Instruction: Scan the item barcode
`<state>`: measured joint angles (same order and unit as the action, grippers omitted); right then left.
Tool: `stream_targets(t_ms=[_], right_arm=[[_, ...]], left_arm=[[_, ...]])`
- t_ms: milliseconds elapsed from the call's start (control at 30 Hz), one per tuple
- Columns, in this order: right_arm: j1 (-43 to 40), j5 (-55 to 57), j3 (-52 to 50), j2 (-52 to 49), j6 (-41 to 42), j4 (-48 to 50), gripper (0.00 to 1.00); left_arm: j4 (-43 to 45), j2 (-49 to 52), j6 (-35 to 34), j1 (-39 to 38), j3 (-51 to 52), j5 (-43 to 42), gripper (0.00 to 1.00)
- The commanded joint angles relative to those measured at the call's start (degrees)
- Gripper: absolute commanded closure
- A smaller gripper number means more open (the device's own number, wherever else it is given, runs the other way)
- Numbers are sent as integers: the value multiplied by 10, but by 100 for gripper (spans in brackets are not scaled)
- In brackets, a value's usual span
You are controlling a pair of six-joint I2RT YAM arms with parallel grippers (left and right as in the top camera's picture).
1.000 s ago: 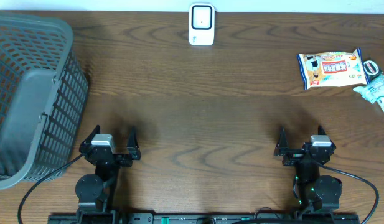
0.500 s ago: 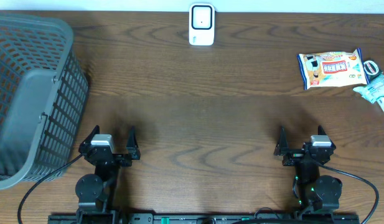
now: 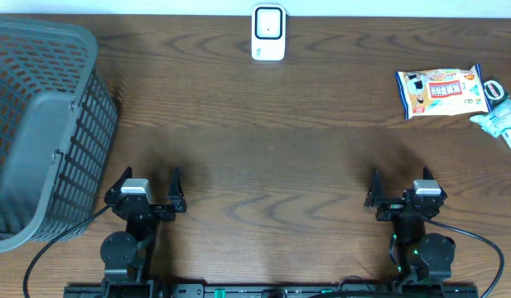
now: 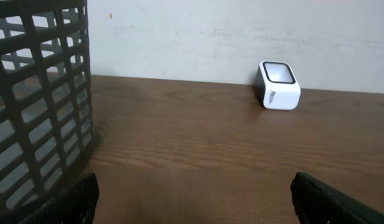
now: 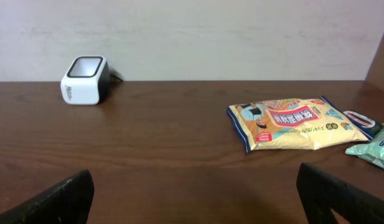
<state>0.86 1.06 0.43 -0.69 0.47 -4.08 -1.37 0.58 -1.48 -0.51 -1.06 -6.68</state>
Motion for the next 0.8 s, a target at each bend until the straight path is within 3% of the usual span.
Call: stream_targets(t_ms=[0,533,767], right_arm=[[-5,-1,-1,4,8,-2,1],[-5,-1,-1,4,8,-2,1],[-5,-1,-1,4,8,-2,1]], left_arm=[[-25,-5,-10,2,9,0,2],[-24,-5,-20,2,9,-1,3],[-24,-5,28,2,8,-1,2]])
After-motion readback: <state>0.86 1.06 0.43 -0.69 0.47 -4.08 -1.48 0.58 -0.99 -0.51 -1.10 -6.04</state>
